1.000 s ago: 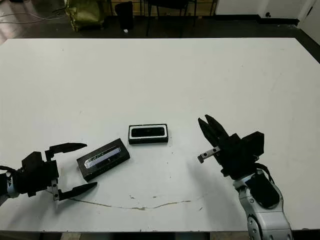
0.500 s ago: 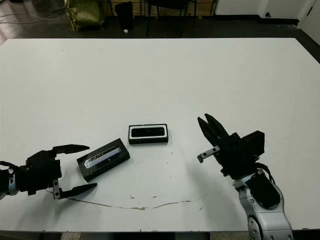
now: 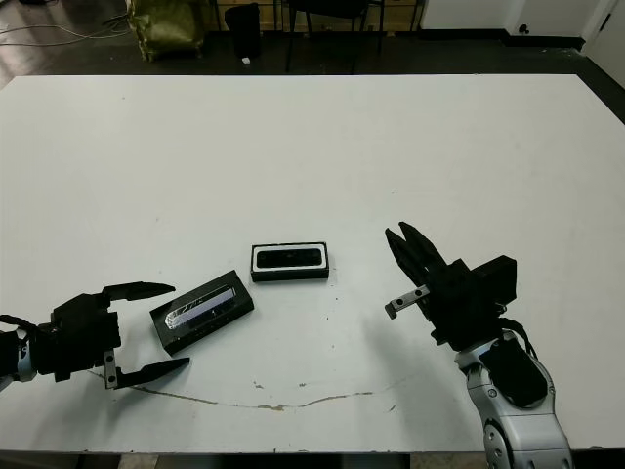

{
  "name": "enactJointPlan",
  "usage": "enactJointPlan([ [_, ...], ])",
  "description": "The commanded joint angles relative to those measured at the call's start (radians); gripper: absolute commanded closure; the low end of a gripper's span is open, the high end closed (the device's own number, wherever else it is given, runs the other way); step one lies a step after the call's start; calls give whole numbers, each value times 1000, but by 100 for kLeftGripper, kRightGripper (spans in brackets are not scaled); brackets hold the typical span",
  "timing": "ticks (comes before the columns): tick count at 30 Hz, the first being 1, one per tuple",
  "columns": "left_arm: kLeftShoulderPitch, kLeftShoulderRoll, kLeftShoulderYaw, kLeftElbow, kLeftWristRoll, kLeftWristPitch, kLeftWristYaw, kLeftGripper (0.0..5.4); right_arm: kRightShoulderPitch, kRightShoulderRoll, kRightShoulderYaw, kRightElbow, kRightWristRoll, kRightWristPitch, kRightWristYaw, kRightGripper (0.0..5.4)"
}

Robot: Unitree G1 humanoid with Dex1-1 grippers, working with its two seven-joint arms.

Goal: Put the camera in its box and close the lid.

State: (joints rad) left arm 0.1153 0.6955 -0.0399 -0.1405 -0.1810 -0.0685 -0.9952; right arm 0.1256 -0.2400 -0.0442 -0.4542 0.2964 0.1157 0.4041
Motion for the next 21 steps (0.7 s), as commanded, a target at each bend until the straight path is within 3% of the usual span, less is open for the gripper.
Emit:
enactJointPlan([
  [1, 7, 18, -12, 6, 15, 19, 0, 51, 9, -12, -2, 13, -5, 1, 1, 540],
  [18, 6, 18, -12, 6, 15, 20, 0, 51, 8, -12, -2, 13, -5, 2, 1, 540],
  [19, 8, -66, 12, 82, -83, 120, 28, 60, 10, -12, -1, 6, -4, 16, -6, 540],
  [20, -9, -150, 6, 203, -10, -165, 106, 56, 12, -12, -1, -1, -4, 29, -11, 540],
  [21, 24, -177, 25, 154, -84, -26, 145, 65, 13, -14, 0, -8, -7, 39, -17, 540],
])
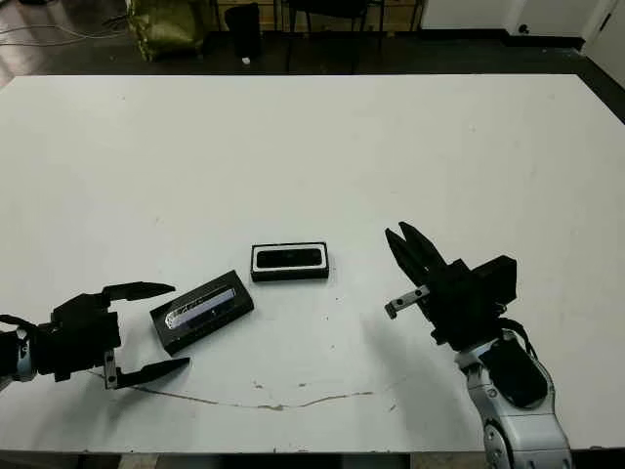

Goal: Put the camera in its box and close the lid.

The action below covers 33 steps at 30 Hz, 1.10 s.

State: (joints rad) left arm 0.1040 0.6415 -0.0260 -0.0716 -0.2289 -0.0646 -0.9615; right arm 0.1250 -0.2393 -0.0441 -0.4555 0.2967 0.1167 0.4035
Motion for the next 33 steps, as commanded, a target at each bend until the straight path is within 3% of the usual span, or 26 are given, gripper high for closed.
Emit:
enactJointPlan([
  [1, 61, -129, 25, 29, -104, 116, 147, 82, 15, -14, 0, -11, -9, 44, -20, 540],
  [3, 76, -129, 39, -3, -211, 304, 137, 121, 15, -12, -1, -10, -2, 40, -17, 540],
  [9, 86, -122, 45, -89, -201, 399, 220, 267, 11, -11, -3, 7, 5, 22, -6, 540],
  [13, 100, -109, 51, -148, -200, 445, 241, 333, 3, -9, -3, 36, 1, -2, 5, 540],
  [22, 88, -89, 63, -162, -195, 487, 234, 339, 8, -10, -2, 28, -6, 5, -5, 540],
  [28, 80, -112, 125, -214, -267, 552, 261, 339, 7, -8, -3, 33, 12, 9, 3, 540],
  [33, 48, -122, 175, -213, -274, 487, 262, 339, 6, -7, 0, 40, 6, 0, 3, 540],
])
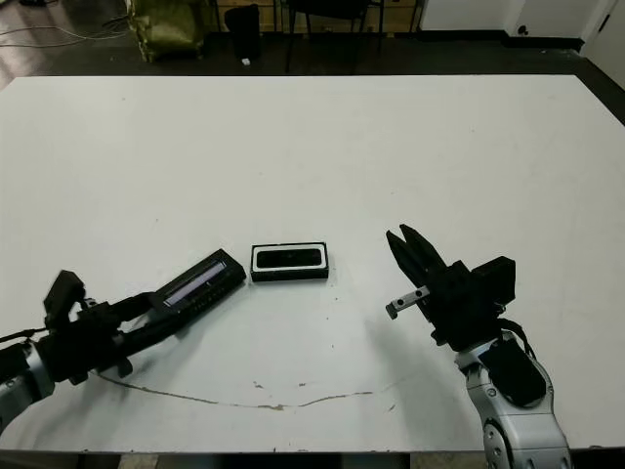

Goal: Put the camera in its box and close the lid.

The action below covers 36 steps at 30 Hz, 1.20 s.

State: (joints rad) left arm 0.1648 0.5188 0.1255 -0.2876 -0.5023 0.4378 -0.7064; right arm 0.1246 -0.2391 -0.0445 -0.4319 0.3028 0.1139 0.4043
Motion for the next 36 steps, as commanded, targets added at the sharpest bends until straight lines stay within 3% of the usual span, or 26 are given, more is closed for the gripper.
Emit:
enactJointPlan([
  [1, -23, 2, 34, 4, -5, -20, 5, 339, 6, -7, 1, 18, -1, 3, 3, 540],
  [10, -106, 14, 79, -30, 7, -55, 37, 339, 8, -4, -1, 11, 9, 15, -1, 540],
  [21, -232, 17, 35, 49, 57, -67, 35, 339, 7, -6, 2, 8, 1, 18, -6, 540],
  [27, -334, 28, -31, 187, 92, -109, -62, 339, 5, -2, 2, 18, 8, 6, 3, 540],
  [36, -535, 8, -152, 552, 138, -262, -361, 339, 0, -4, 1, 32, 0, -12, 7, 540],
])
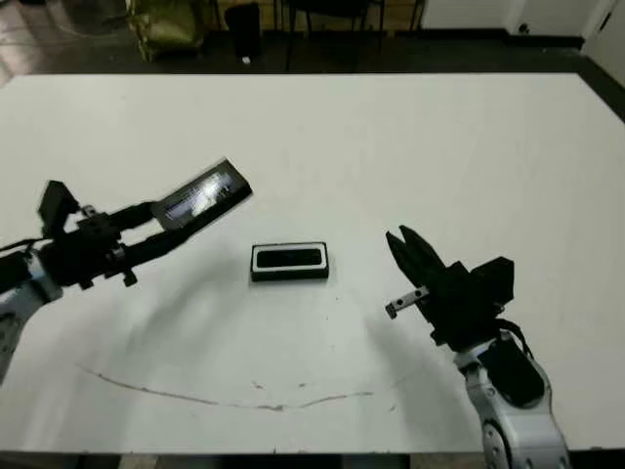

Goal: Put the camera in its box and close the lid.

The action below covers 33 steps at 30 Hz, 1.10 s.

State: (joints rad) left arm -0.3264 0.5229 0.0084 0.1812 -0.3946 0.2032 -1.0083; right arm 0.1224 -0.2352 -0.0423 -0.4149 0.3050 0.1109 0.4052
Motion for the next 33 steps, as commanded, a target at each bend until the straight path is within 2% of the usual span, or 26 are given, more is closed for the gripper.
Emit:
enactJointPlan([
  [1, -64, 0, -44, 115, 38, -41, -81, 339, 2, -10, -1, 14, -3, -7, 6, 540],
  [8, -183, -13, -83, 308, 75, -69, -199, 339, -1, -12, 0, 24, -9, -21, 10, 540],
  [14, -266, -14, -115, 418, 92, -11, -296, 339, -5, -13, 4, 39, -26, -52, 11, 540],
  [22, -318, -35, -143, 511, 131, -8, -344, 339, -14, -8, 0, 72, -7, -84, 32, 540],
  [33, -348, -95, -150, 603, 173, -81, -389, 339, -13, -22, -2, 56, -6, -59, 31, 540],
])
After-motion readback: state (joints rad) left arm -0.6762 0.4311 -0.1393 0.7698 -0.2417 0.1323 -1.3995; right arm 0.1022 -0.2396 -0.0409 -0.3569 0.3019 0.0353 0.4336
